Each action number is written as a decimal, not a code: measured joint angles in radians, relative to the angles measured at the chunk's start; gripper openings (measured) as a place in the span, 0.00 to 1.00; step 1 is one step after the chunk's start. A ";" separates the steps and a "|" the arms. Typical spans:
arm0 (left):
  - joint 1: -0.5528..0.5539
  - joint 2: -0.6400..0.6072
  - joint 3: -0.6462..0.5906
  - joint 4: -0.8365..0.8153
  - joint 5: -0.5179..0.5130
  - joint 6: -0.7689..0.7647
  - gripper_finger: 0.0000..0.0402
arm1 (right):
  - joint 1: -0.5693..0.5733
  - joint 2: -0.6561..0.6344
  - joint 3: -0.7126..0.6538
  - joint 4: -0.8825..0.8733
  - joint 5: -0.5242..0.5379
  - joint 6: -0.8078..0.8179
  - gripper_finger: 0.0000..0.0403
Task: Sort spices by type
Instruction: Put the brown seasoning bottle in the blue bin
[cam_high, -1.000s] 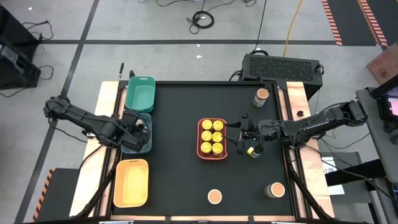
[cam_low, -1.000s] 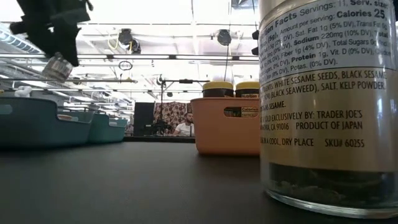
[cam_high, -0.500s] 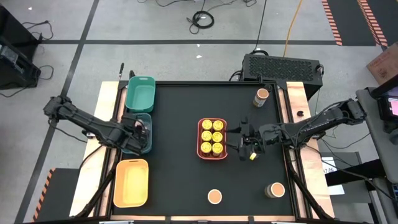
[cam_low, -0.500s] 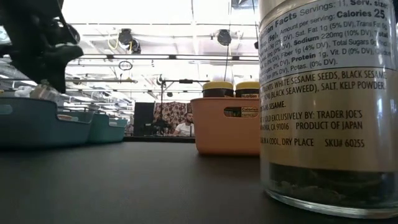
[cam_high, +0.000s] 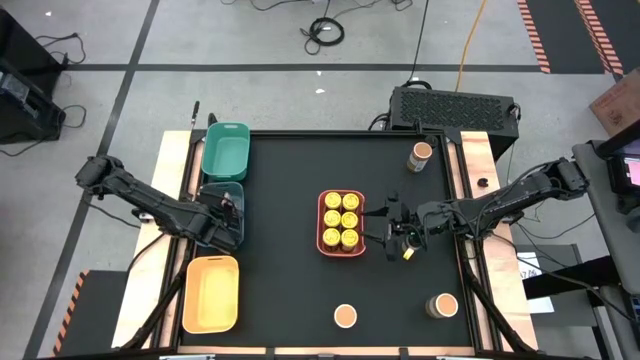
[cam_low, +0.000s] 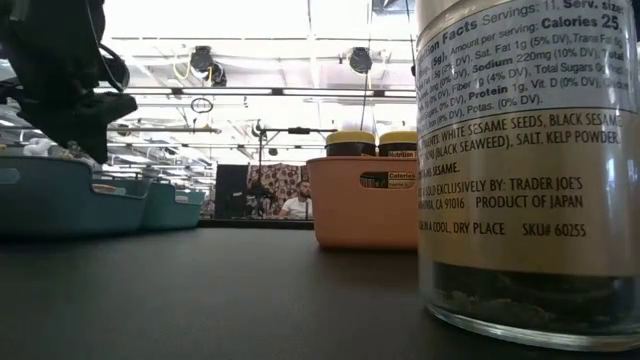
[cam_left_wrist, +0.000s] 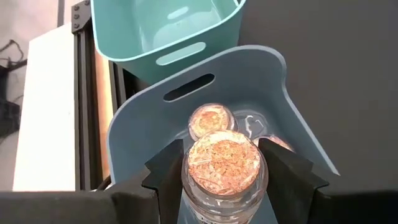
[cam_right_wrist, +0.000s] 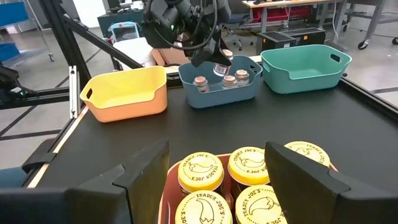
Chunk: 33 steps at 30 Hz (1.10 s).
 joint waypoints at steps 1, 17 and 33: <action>0.000 0.011 0.000 0.001 0.002 0.002 0.46 | 0.000 0.000 0.000 0.001 0.000 0.000 0.64; 0.001 0.162 -0.013 0.066 -0.012 -0.008 0.46 | 0.000 0.000 0.000 0.001 0.000 0.003 0.64; 0.001 0.175 -0.043 0.131 -0.010 0.031 0.46 | 0.000 0.000 0.000 0.002 0.000 0.003 0.64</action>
